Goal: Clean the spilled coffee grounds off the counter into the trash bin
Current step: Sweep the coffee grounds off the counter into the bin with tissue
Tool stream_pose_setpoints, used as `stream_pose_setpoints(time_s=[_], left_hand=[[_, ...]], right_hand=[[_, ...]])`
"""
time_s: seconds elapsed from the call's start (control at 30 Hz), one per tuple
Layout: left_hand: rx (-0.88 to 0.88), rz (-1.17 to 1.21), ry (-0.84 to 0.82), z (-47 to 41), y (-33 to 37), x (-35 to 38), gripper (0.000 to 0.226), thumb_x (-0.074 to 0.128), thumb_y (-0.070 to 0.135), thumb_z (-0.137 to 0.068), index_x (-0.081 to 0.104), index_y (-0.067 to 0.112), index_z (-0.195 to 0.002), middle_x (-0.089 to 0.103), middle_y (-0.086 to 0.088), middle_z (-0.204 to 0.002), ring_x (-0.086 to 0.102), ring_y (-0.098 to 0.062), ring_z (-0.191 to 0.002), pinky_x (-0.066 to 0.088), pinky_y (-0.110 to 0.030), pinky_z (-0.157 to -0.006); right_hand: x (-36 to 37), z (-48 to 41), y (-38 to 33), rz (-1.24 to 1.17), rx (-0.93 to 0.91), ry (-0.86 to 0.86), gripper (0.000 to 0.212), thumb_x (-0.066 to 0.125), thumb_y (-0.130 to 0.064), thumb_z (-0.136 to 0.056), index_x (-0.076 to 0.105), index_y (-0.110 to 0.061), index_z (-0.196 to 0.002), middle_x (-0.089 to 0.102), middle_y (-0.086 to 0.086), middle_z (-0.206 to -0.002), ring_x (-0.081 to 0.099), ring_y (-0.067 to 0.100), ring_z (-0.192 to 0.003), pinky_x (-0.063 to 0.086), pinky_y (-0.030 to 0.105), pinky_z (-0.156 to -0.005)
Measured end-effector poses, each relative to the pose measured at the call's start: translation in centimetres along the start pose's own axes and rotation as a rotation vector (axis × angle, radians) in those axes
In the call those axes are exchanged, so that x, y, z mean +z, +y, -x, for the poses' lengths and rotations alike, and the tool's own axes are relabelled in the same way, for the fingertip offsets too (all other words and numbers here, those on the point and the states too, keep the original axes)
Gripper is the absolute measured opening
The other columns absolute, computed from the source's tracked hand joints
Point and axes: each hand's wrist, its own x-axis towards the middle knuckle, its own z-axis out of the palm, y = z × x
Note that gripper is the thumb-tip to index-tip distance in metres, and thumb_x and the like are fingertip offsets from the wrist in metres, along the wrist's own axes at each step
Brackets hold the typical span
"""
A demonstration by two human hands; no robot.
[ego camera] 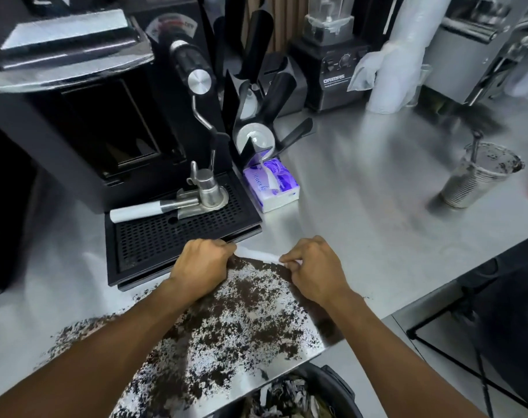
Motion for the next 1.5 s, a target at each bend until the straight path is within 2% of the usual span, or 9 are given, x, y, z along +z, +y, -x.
stream_pose_setpoints(time_s=[0.1, 0.17, 0.3, 0.37, 0.53, 0.77, 1.03, 1.23, 1.5], left_hand=[[-0.02, 0.036, 0.035, 1.3, -0.5, -0.3, 0.022, 0.069, 0.007, -0.079, 0.057, 0.018, -0.064, 0.049, 0.005, -0.05, 0.045, -0.017, -0.04, 0.041, -0.027, -0.043], [-0.026, 0.054, 0.071, 2.0, -0.7, -0.5, 0.021, 0.068, 0.013, -0.086, 0.061, 0.019, -0.066, 0.05, 0.005, -0.05, 0.048, -0.018, -0.04, 0.049, -0.031, -0.044], [-0.07, 0.071, 0.122, 3.0, -1.2, -0.8, 0.024, 0.068, 0.02, -0.09, 0.065, 0.019, -0.067, 0.053, 0.004, -0.052, 0.051, -0.019, -0.041, 0.056, -0.037, -0.049], [-0.095, 0.056, 0.129, 3.6, -1.5, -0.9, 0.025, 0.069, 0.02, -0.09, 0.064, 0.018, -0.065, 0.055, 0.003, -0.052, 0.052, -0.019, -0.041, 0.055, -0.035, -0.049], [-0.107, -0.008, 0.106, 5.3, -2.1, -0.7, 0.021, 0.079, 0.01, -0.078, 0.064, 0.017, -0.065, 0.052, 0.004, -0.052, 0.048, -0.021, -0.037, 0.036, -0.027, -0.04], [-0.14, -0.024, 0.029, 7.3, -3.7, -0.8, 0.009, 0.066, 0.01, -0.084, 0.069, 0.018, -0.079, 0.064, 0.002, -0.071, 0.059, -0.021, -0.052, 0.046, -0.031, -0.049], [-0.194, -0.007, 0.06, 10.8, -6.2, -0.6, 0.014, 0.068, 0.023, -0.087, 0.066, 0.017, -0.075, 0.059, 0.005, -0.065, 0.057, -0.019, -0.05, 0.047, -0.03, -0.048], [-0.223, 0.017, 0.048, 13.4, -8.4, -0.4, 0.014, 0.064, 0.027, -0.089, 0.066, 0.019, -0.077, 0.061, 0.005, -0.072, 0.06, -0.02, -0.056, 0.05, -0.033, -0.053], [-0.219, 0.135, 0.03, 16.6, -10.8, -0.8, 0.012, 0.063, 0.014, -0.083, 0.063, 0.02, -0.072, 0.059, 0.007, -0.07, 0.055, -0.015, -0.059, 0.047, -0.03, -0.058]], right_hand=[[0.6, -0.3, -0.6, 0.013, -0.029, -0.021, 0.022, 0.063, -0.012, -0.089, 0.078, -0.027, -0.094, 0.069, -0.011, -0.094, 0.043, 0.007, -0.094, 0.036, 0.017, -0.078], [1.0, -0.4, -1.1, -0.001, -0.034, -0.03, 0.023, 0.062, -0.01, -0.089, 0.078, -0.026, -0.094, 0.069, -0.011, -0.094, 0.039, 0.004, -0.092, 0.035, 0.017, -0.078], [1.8, -0.5, -2.2, 0.026, -0.073, -0.061, 0.023, 0.062, -0.01, -0.088, 0.078, -0.026, -0.094, 0.069, -0.01, -0.095, 0.042, 0.007, -0.095, 0.038, 0.019, -0.079], [2.0, -0.5, -2.7, 0.025, -0.07, -0.066, 0.022, 0.064, -0.011, -0.088, 0.078, -0.027, -0.094, 0.069, -0.01, -0.094, 0.044, 0.008, -0.095, 0.042, 0.021, -0.082], [2.9, -0.7, -3.9, 0.04, -0.056, -0.041, 0.024, 0.061, -0.012, -0.088, 0.077, -0.029, -0.093, 0.067, -0.009, -0.096, 0.043, 0.006, -0.091, 0.043, 0.021, -0.084], [4.1, -0.1, -6.3, 0.062, -0.085, -0.073, 0.026, 0.061, -0.007, -0.086, 0.078, -0.025, -0.094, 0.066, -0.008, -0.093, 0.042, 0.008, -0.092, 0.048, 0.027, -0.087], [6.5, 0.7, -9.2, 0.031, -0.121, -0.109, 0.019, 0.066, -0.013, -0.087, 0.078, -0.026, -0.094, 0.068, -0.009, -0.096, 0.05, 0.01, -0.097, 0.049, 0.028, -0.092], [7.8, 1.2, -11.7, 0.035, -0.163, -0.156, 0.022, 0.062, -0.011, -0.088, 0.078, -0.026, -0.093, 0.068, -0.009, -0.096, 0.048, 0.009, -0.097, 0.049, 0.027, -0.094], [9.4, 2.7, -14.3, 0.053, -0.218, -0.19, 0.022, 0.062, -0.011, -0.089, 0.077, -0.025, -0.097, 0.068, -0.01, -0.097, 0.043, 0.004, -0.091, 0.046, 0.022, -0.094]])
